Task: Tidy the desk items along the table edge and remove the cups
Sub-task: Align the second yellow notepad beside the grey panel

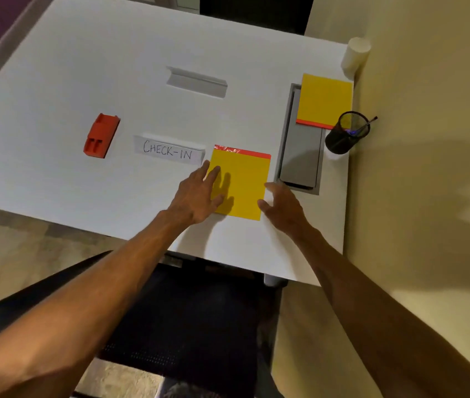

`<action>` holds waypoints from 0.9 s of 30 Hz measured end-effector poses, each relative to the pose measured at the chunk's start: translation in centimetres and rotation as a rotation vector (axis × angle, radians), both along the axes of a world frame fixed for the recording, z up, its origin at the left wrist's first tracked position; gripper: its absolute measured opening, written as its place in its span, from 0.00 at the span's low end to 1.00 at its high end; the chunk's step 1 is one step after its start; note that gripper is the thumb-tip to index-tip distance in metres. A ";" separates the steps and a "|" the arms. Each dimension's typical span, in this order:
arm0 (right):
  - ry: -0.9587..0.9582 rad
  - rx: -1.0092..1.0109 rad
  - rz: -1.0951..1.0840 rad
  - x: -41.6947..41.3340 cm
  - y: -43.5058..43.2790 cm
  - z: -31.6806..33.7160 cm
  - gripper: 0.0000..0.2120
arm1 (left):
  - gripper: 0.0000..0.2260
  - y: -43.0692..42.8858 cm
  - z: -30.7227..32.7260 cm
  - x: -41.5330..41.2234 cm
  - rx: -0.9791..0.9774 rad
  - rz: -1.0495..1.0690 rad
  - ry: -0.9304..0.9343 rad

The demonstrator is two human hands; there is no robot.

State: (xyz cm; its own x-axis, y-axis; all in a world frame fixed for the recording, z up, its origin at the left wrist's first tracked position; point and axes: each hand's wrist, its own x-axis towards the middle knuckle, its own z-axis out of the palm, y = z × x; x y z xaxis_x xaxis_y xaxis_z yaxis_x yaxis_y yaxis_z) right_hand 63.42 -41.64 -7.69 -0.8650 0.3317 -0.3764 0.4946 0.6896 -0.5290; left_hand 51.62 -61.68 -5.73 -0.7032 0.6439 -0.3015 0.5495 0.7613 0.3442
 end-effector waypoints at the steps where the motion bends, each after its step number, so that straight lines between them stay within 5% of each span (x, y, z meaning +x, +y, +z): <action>1: -0.009 -0.025 -0.025 -0.2 0.1 -0.6 0.26 | 0.33 0.2 -0.7 -0.2 0.000 0.028 -0.053; 5: -0.018 -0.170 -0.223 -1.2 -0.2 -2.9 0.25 | 0.38 1.2 -3.2 -1.2 0.066 0.304 -0.361; 14: -0.031 -0.476 -0.655 -3.4 -0.7 -5.3 0.10 | 0.35 2.2 -6.5 -2.5 0.056 0.593 -0.451; 20: -0.093 -0.554 -0.819 -4.3 -0.6 -6.1 0.21 | 0.33 2.4 -7.1 -3.1 0.155 0.719 -0.492; 27: -0.130 -0.599 -0.914 -4.9 -0.2 -6.8 0.23 | 0.14 1.7 -8.1 -4.2 0.222 0.821 -0.584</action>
State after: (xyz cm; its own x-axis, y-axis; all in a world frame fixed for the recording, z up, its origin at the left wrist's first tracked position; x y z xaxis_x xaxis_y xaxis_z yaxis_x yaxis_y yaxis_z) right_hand 58.53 -41.85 -14.52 -0.3280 0.5602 -0.7606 0.7640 -0.3162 -0.5624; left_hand 47.44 -59.97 -13.86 -0.7333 0.1143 -0.6702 -0.4091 0.7132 0.5692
